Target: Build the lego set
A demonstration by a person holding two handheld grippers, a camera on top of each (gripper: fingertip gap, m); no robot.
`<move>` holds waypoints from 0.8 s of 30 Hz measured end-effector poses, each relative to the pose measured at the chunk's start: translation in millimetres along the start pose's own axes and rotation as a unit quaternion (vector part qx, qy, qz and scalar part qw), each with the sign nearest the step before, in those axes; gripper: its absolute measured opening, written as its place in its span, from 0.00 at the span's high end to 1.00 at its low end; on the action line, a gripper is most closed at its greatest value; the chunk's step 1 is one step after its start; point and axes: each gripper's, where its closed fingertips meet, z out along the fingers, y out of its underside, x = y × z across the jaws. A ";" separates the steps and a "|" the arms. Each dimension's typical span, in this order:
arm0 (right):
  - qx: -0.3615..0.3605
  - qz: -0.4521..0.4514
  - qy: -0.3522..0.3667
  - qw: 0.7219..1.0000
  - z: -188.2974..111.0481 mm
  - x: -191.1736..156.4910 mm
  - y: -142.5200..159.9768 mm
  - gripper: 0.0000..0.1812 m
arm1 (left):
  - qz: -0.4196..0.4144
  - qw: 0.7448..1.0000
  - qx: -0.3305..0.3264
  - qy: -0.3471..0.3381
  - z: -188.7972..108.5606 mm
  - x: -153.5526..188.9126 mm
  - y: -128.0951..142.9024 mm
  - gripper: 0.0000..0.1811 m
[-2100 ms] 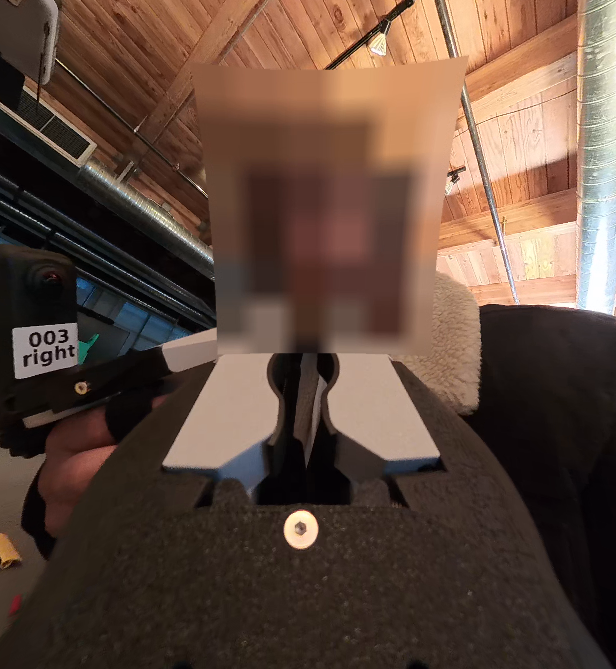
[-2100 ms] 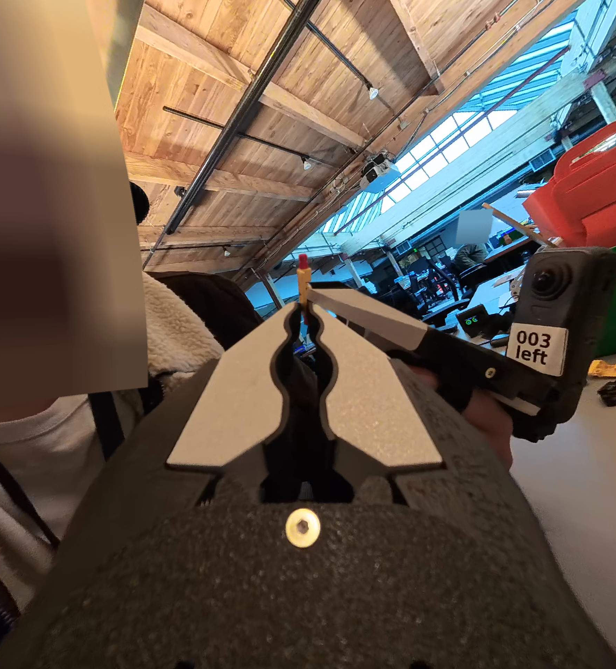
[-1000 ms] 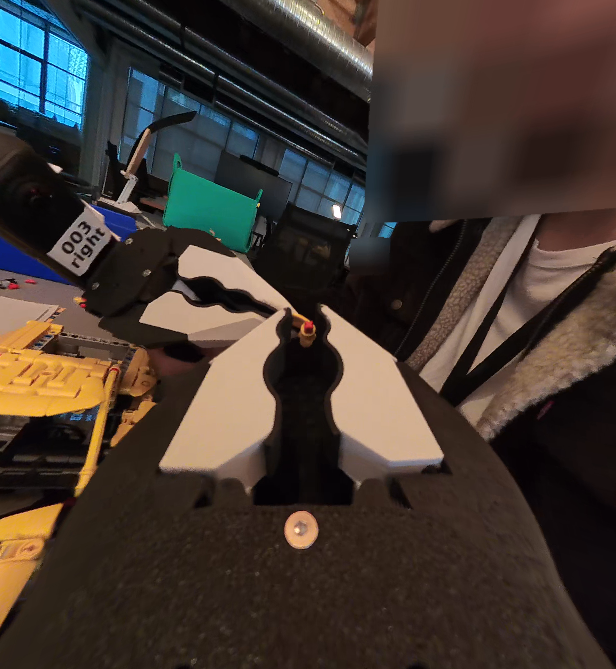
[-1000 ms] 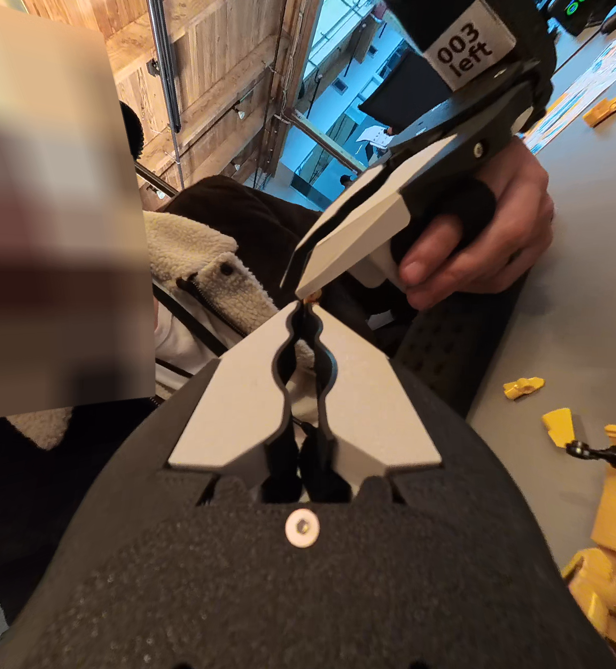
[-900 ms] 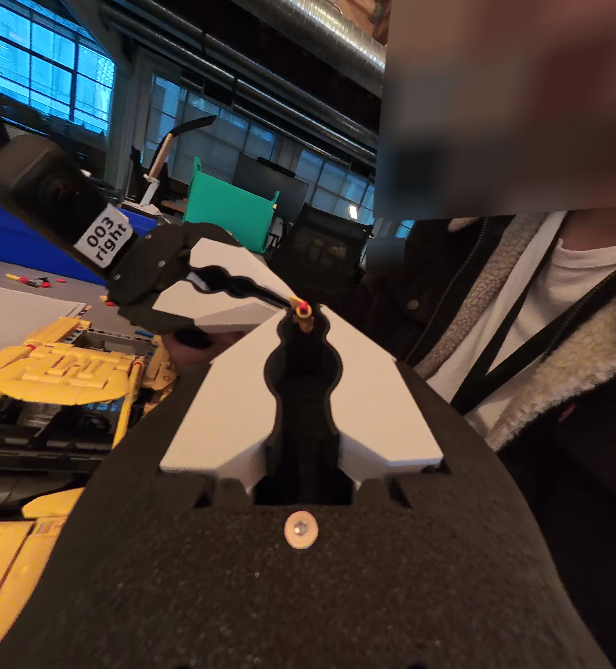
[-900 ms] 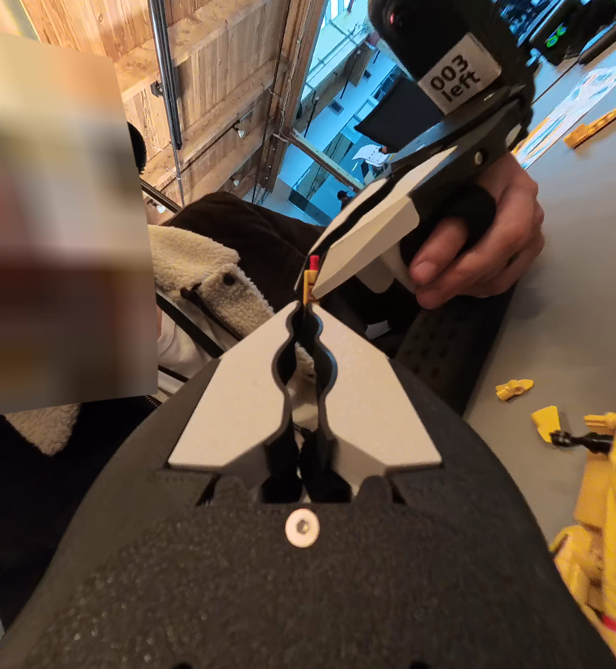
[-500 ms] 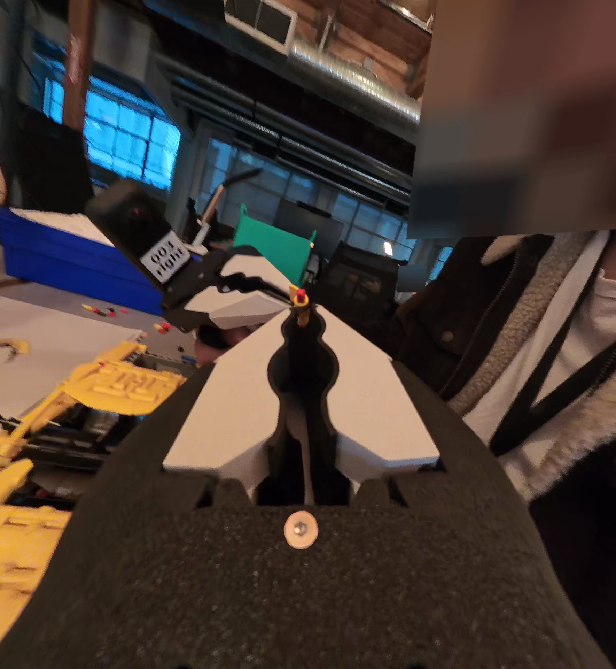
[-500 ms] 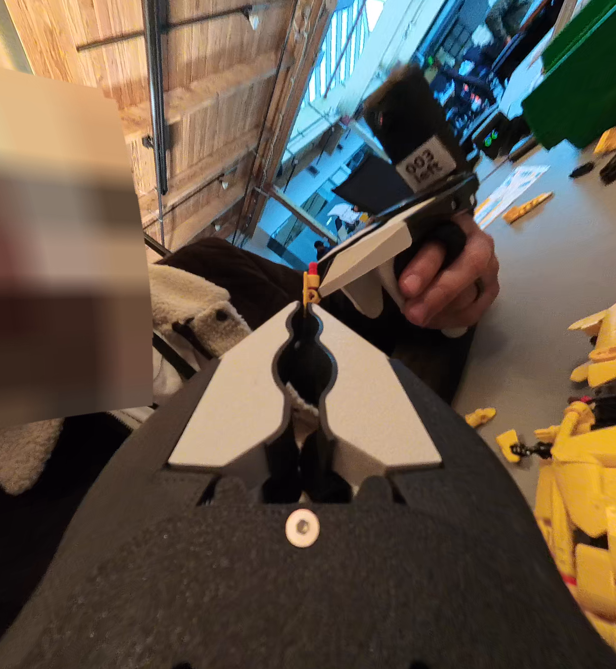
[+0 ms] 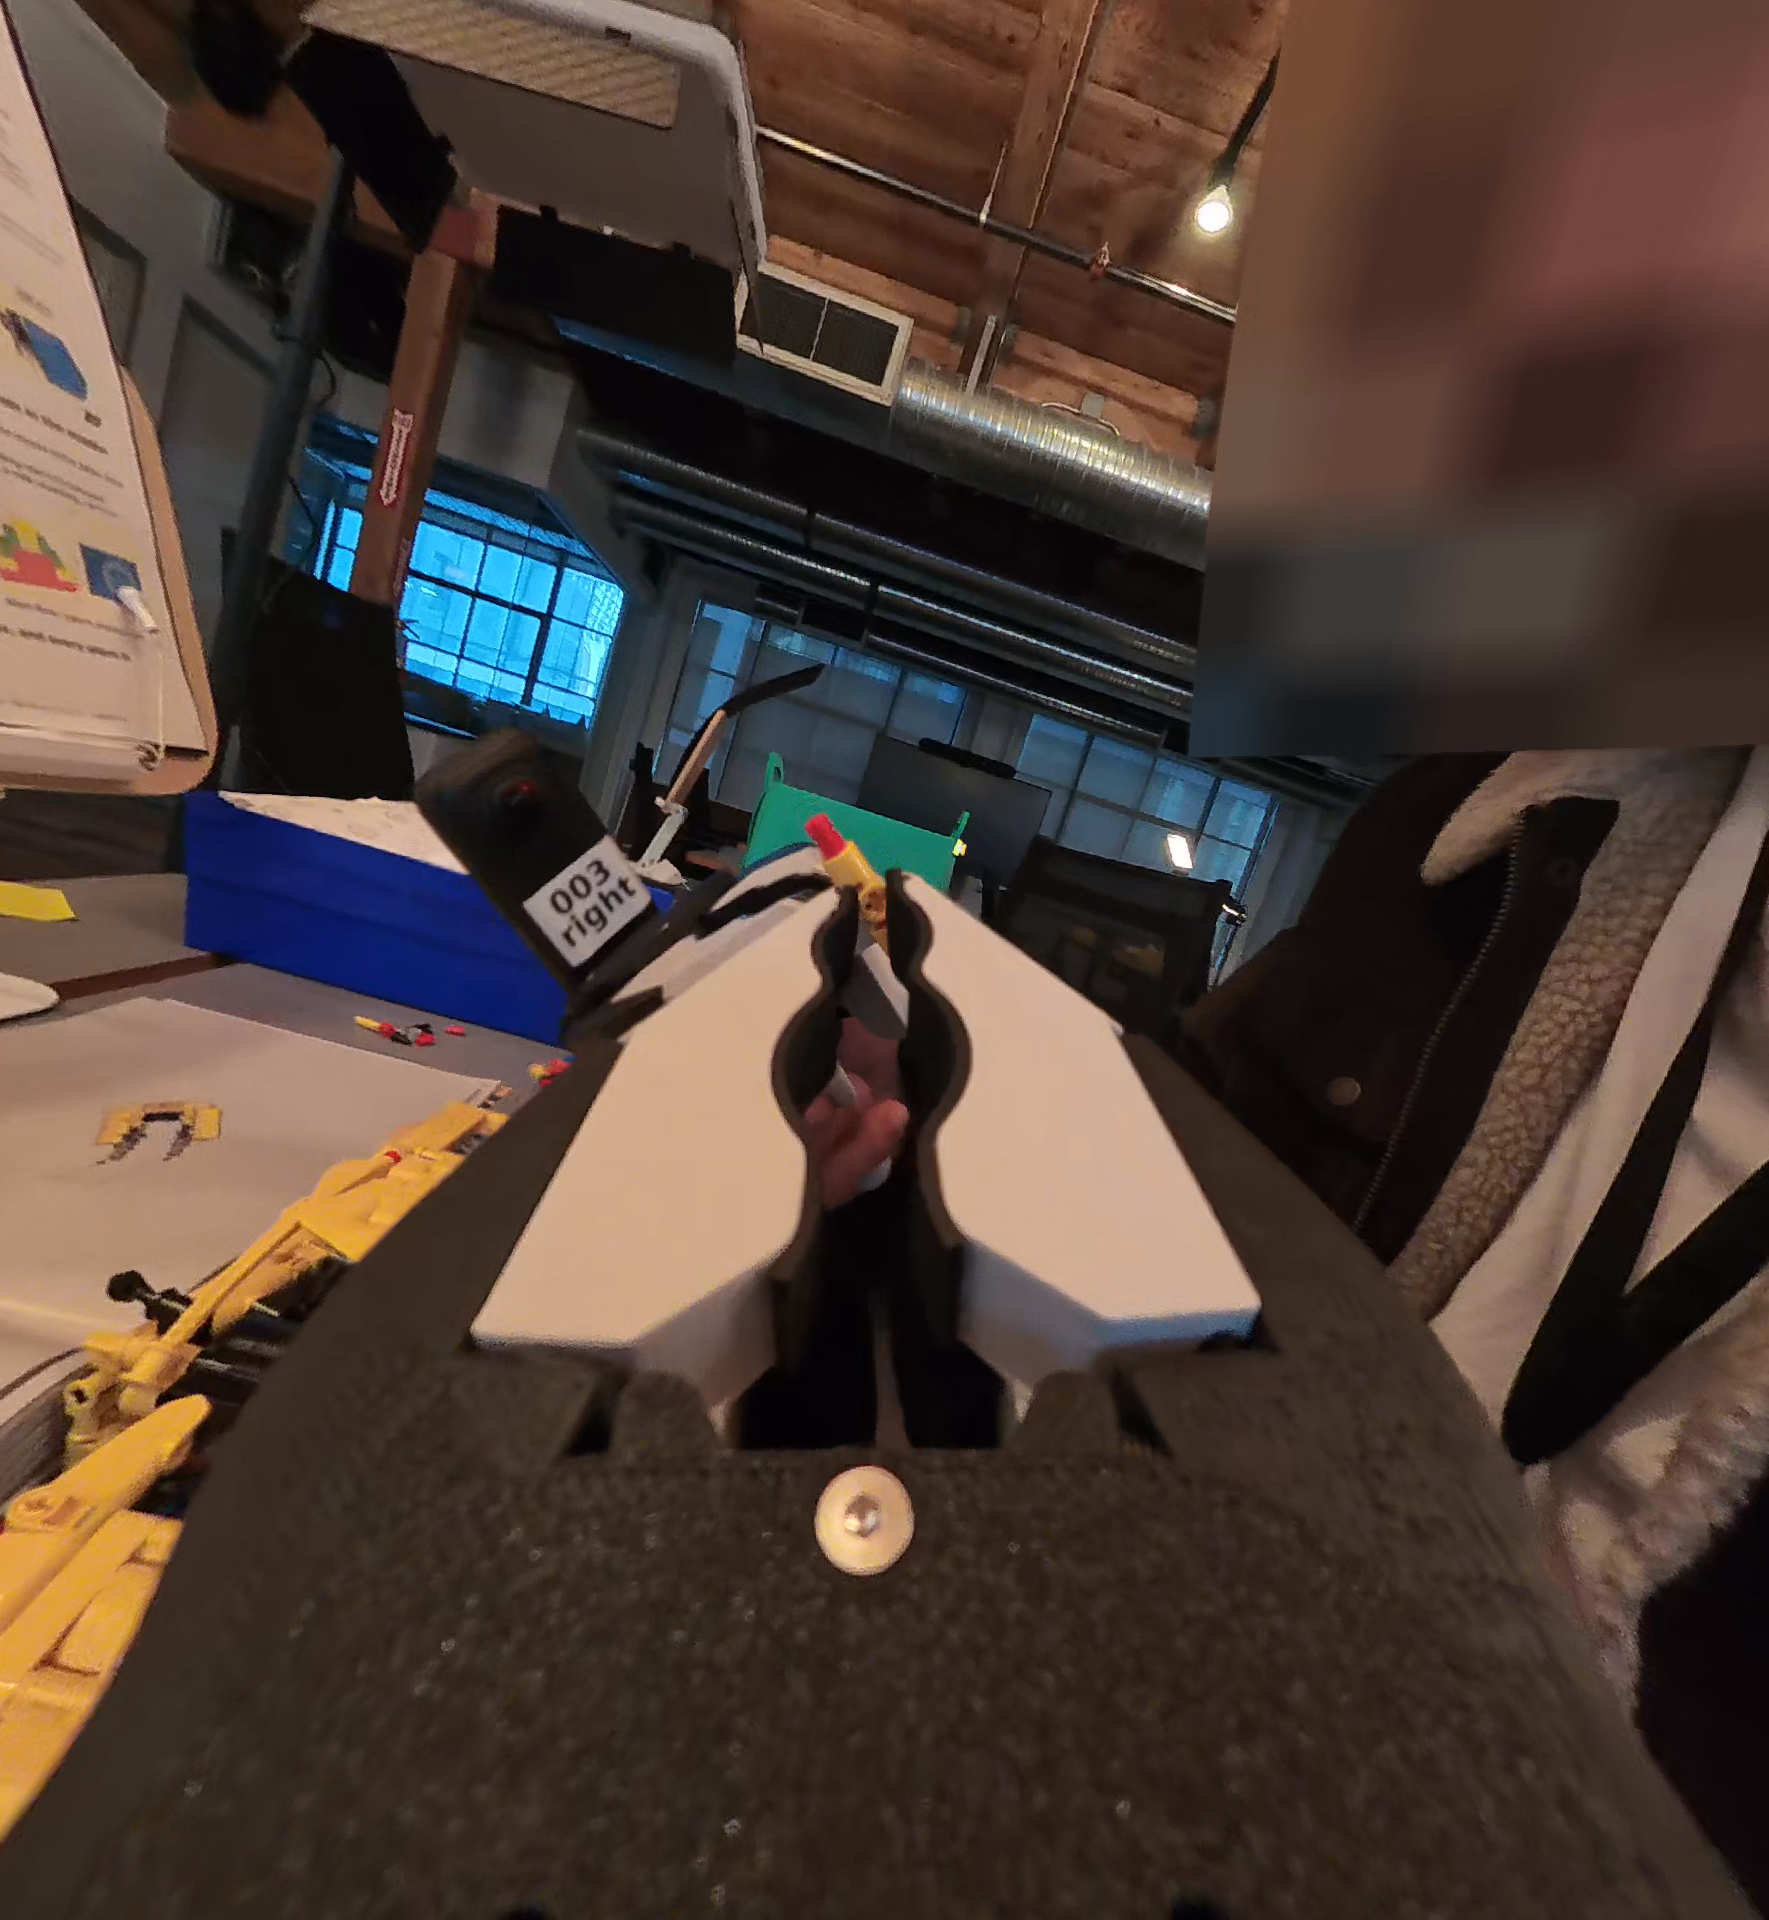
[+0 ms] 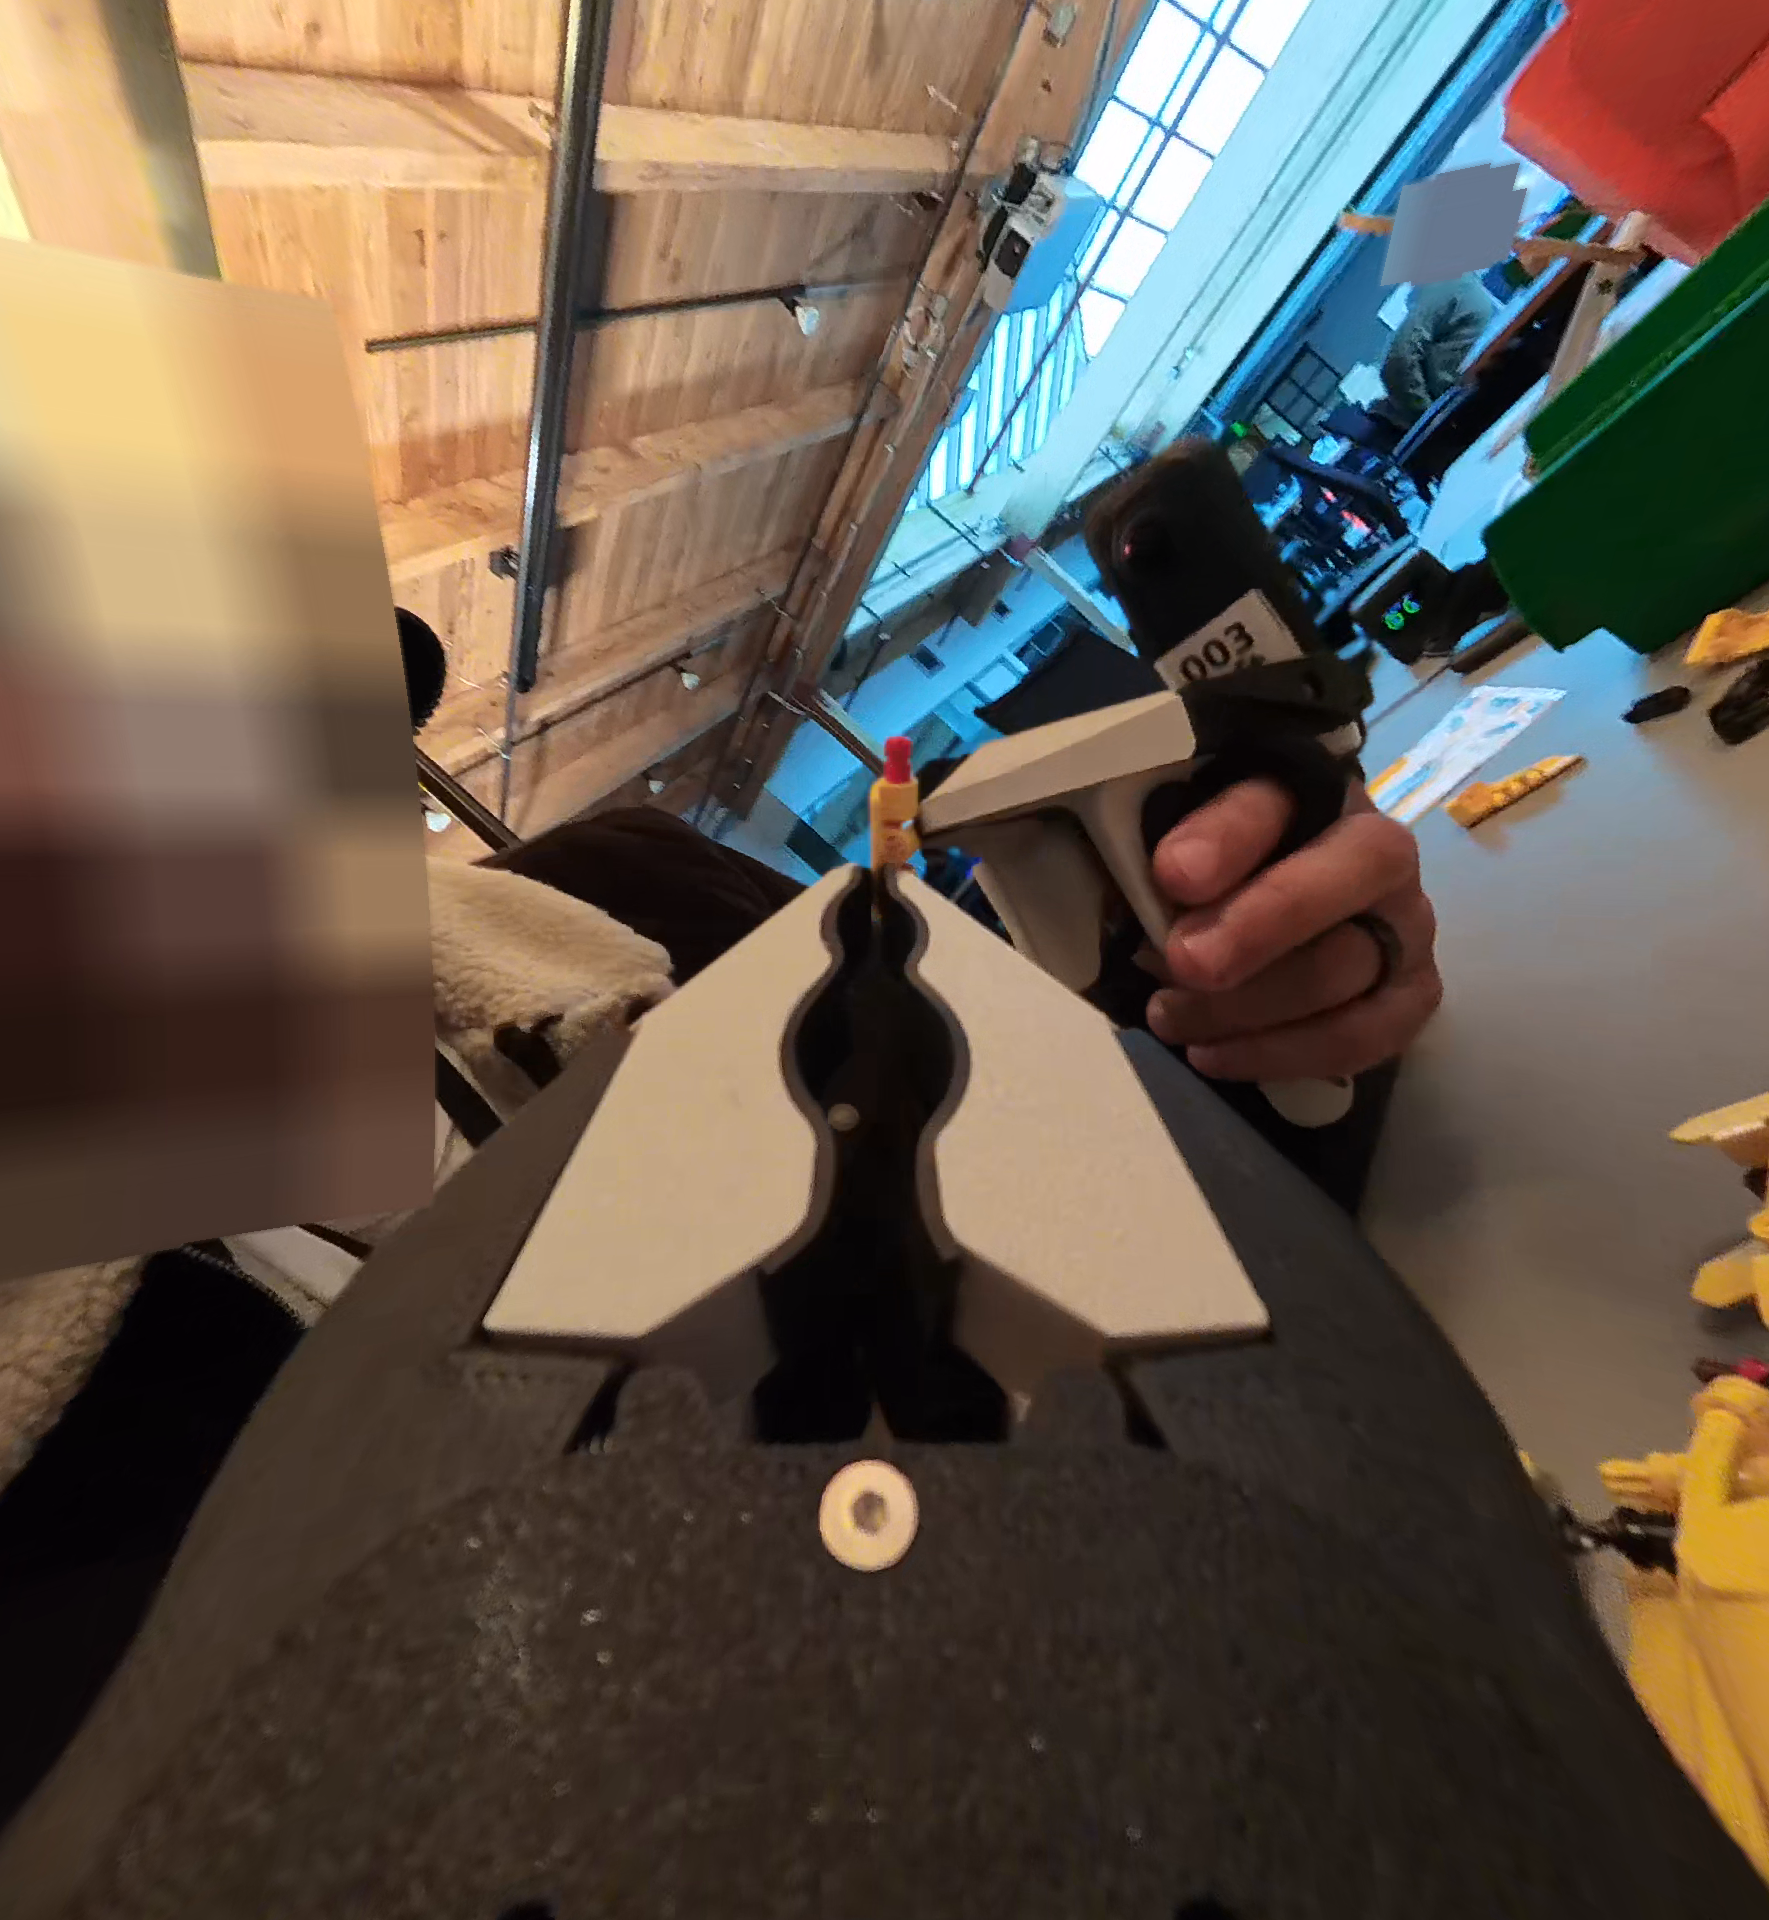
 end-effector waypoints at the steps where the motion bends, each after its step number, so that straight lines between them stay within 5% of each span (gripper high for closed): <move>1: -0.012 0.003 0.006 1.000 -1.3 0.4 2.3 0.99 | -0.004 1.000 -0.006 0.006 -0.5 0.1 1.8 0.98; 6: -0.083 0.007 0.016 0.996 -4.5 -3.2 20.6 1.00 | -0.050 0.998 -0.001 0.046 -0.6 8.2 2.0 0.87; 11: -0.120 0.006 0.010 0.993 -0.4 -8.6 32.2 0.99 | -0.025 0.997 -0.035 0.071 5.5 21.5 15.4 0.92; 24: -0.067 0.006 0.028 0.997 -9.7 -0.8 11.7 0.99 | -0.013 0.998 -0.035 0.040 2.5 11.0 13.8 0.97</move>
